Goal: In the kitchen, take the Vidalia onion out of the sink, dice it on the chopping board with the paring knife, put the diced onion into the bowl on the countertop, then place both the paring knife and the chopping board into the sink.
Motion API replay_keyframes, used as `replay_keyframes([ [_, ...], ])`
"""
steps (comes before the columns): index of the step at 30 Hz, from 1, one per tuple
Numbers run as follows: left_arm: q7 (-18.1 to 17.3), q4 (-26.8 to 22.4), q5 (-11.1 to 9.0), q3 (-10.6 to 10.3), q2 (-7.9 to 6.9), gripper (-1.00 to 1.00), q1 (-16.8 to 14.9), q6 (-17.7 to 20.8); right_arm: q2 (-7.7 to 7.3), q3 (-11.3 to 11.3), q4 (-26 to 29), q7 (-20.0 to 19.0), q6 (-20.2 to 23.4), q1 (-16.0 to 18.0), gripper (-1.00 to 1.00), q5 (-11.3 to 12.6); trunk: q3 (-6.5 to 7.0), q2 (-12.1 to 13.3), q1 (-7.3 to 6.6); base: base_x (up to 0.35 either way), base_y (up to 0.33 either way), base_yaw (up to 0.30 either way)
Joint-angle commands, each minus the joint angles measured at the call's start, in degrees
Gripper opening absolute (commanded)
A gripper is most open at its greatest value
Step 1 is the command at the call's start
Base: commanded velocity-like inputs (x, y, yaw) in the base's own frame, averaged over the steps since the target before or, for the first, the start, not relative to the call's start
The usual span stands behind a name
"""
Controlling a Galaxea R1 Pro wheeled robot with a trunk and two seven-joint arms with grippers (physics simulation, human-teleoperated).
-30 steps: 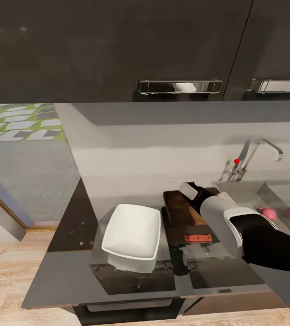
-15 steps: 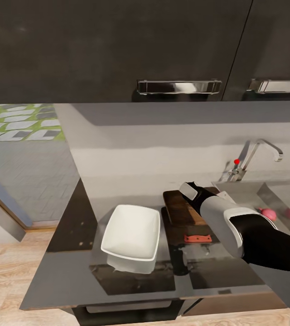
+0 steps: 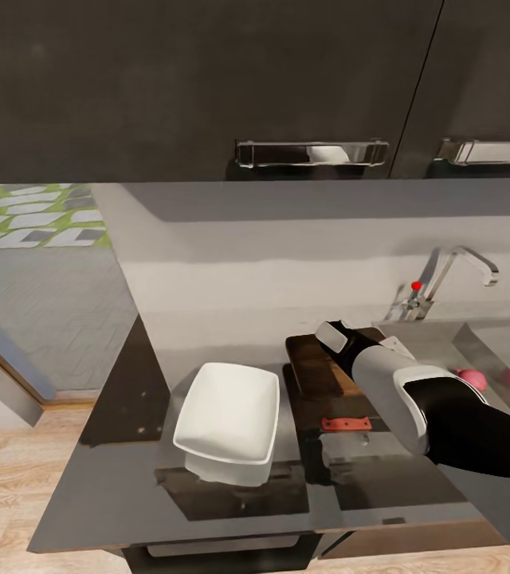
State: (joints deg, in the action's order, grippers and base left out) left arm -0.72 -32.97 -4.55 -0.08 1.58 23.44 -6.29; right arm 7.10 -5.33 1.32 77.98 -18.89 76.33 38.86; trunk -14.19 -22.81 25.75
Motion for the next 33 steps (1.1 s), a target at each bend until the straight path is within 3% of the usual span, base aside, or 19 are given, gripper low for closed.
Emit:
replay_keyframes([
  [1,-0.1,-0.1,-0.5,0.0,0.01,1.0,0.0,-0.1,0.01,-0.5,0.0,0.1,-0.4,0.0,-1.0,0.5,-0.16,-0.1,0.03,0.0,0.0,0.0],
  [33,-0.1,-0.1,-0.5,0.0,0.01,1.0,0.0,0.0,-0.6,-0.5,0.0,-0.2,-0.4,0.0,-1.0,0.5,-2.91,-0.1,0.03,0.0,0.0,0.0],
])
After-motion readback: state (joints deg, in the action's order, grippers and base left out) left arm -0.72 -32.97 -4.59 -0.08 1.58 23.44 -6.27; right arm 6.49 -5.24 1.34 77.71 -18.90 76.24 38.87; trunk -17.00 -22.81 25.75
